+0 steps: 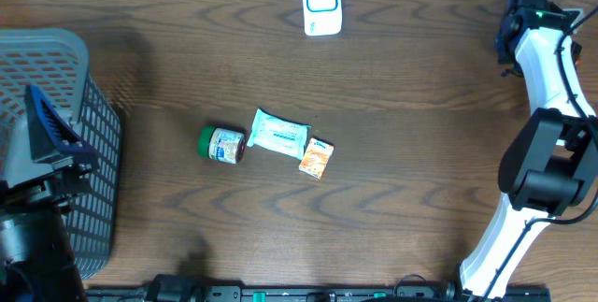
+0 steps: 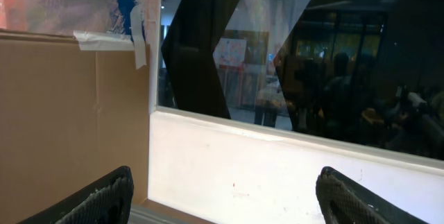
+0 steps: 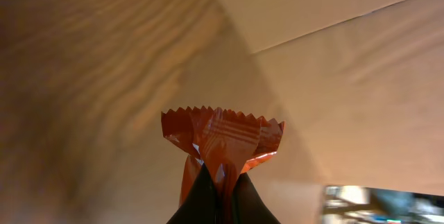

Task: Scan the item barcode
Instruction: 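Move the bar to the right table edge and release it, then reach the right gripper over to the Kleenex pack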

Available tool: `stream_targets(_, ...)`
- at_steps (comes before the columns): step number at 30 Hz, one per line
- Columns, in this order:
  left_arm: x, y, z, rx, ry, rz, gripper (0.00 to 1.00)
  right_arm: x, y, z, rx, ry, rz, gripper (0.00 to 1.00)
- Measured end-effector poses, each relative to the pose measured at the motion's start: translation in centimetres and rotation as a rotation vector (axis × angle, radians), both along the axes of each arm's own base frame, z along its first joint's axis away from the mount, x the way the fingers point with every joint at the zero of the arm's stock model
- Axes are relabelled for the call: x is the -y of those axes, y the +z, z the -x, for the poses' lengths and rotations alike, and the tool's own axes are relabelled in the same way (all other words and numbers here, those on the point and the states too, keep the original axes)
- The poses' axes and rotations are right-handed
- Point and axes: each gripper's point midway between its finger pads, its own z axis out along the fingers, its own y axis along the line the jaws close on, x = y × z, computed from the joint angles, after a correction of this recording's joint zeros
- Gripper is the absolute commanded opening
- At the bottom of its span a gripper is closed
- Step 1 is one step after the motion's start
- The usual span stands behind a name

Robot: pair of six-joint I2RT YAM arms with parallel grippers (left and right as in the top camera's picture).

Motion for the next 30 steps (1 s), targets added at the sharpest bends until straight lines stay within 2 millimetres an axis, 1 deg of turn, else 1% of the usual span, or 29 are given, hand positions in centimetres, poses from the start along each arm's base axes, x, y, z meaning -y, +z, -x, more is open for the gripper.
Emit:
stream_targets(3, 0.0, 0.0, 0.0, 0.000, 0.000, 0.000, 0.85, 0.5, -1.7, 0.0, 0.055, -0.017, -0.087, 0.01)
stream_targets(5, 0.0, 0.0, 0.0, 0.000, 0.000, 0.000, 0.84, 1.4, -3.2, 0.7, 0.068, -0.042, -0.136, 0.01)
stream_targets(6, 0.0, 0.0, 0.0, 0.000, 0.000, 0.000, 0.85, 2.0, -4.2, 1.5, 0.063, -0.061, -0.162, 0.01)
stream_targets(7, 0.0, 0.0, 0.0, 0.000, 0.000, 0.000, 0.84, 2.6, -5.1, 2.3, 0.056, -0.081, -0.185, 0.07)
stream_targets(9, 0.0, 0.0, 0.0, 0.000, 0.000, 0.000, 0.84, 3.6, -6.6, 3.9, 0.048, -0.125, -0.225, 0.30)
stream_targets(10, 0.0, 0.0, 0.0, 0.000, 0.000, 0.000, 0.84, 4.2, -7.1, 4.7, 0.044, -0.144, -0.241, 0.49)
stream_targets(11, 0.0, 0.0, 0.0, 0.000, 0.000, 0.000, 0.84, 4.6, -7.4, 5.2, 0.043, -0.158, -0.254, 0.59)
stream_targets(12, 0.0, 0.0, 0.0, 0.000, 0.000, 0.000, 0.85, 5.0, -7.5, 5.5, 0.044, -0.166, -0.262, 0.64)
stream_targets(13, 0.0, 0.0, 0.0, 0.000, 0.000, 0.000, 0.84, 5.2, -7.6, 5.6, 0.052, -0.173, -0.272, 0.72)
stream_targets(14, 0.0, 0.0, 0.0, 0.000, 0.000, 0.000, 0.84, 5.2, -7.7, 5.6, 0.057, -0.171, -0.284, 0.84)
stream_targets(17, 0.0, 0.0, 0.0, 0.000, 0.000, 0.000, 0.85, 4.5, -7.8, 5.1, 0.075, -0.151, -0.332, 0.99)
stream_targets(18, 0.0, 0.0, 0.0, 0.000, 0.000, 0.000, 0.84, 4.1, -7.6, 4.8, 0.085, -0.142, -0.349, 0.99)
stream_targets(20, 0.0, 0.0, 0.0, 0.001, 0.000, 0.000, 0.84, 2.8, -6.3, 4.0, 0.120, -0.103, -0.407, 0.99)
stream_targets(21, 0.0, 0.0, 0.0, 0.000, 0.000, 0.000, 0.85, 1.9, -5.2, 3.5, 0.149, -0.078, -0.443, 0.99)
stream_targets(22, 0.0, 0.0, 0.0, 0.000, 0.000, 0.000, 0.84, 0.8, -3.6, 2.7, 0.193, -0.042, -0.486, 0.99)
stream_targets(24, 0.0, 0.0, 0.0, 0.000, 0.000, 0.000, 0.84, -2.5, 0.2, 1.2, 0.292, 0.055, -0.596, 0.99)
stream_targets(27, 0.0, 0.0, 0.0, 0.001, 0.000, 0.000, 0.85, -9.0, 7.1, -0.6, 0.462, 0.265, -0.777, 0.99)
stream_targets(28, 0.0, 0.0, 0.0, 0.001, 0.000, 0.000, 0.84, -11.8, 9.5, -1.1, 0.516, 0.360, -0.850, 0.99)
stream_targets(29, 0.0, 0.0, 0.0, 0.001, 0.000, 0.000, 0.84, -15.1, 11.8, -1.4, 0.557, 0.469, -0.932, 0.99)
stream_targets(30, 0.0, 0.0, 0.0, 0.001, 0.000, 0.000, 0.85, -18.4, 13.7, -1.3, 0.571, 0.585, -1.015, 0.99)
